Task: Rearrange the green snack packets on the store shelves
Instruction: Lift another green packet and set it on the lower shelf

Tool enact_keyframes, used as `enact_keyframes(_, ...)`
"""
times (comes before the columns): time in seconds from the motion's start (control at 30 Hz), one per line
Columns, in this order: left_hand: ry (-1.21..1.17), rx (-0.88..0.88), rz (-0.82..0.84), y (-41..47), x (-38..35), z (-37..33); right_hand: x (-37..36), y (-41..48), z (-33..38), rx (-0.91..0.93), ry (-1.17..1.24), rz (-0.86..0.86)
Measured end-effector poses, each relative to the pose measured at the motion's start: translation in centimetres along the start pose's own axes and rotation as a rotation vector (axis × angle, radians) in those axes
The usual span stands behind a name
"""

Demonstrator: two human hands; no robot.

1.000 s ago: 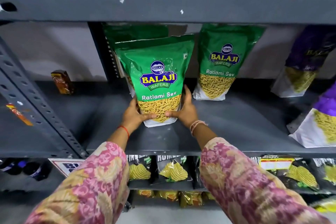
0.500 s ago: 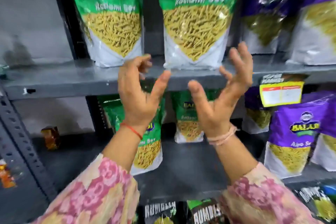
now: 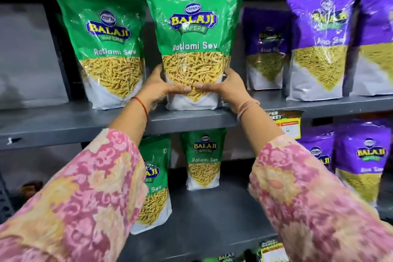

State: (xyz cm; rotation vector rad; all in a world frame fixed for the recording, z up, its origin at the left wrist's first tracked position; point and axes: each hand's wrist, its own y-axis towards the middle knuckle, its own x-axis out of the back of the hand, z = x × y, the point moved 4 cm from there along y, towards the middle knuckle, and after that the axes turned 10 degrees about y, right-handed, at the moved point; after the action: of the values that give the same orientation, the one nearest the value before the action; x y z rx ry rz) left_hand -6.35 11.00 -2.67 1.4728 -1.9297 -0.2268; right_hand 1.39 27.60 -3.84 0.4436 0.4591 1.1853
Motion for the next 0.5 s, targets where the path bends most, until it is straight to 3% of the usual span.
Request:
enact_keyframes(0.37,0.003,-0.289,-0.201,-10.1,0.7,-5.2,1.6,-9.1,3.8,0.34,-0.021,-0.065)
enact_keyframes(0.5,-0.058,-0.329,-0.262,-15.7,-1.8,-2.9,3.2,-14.8,2.0,0.392,-0.044,-0.083)
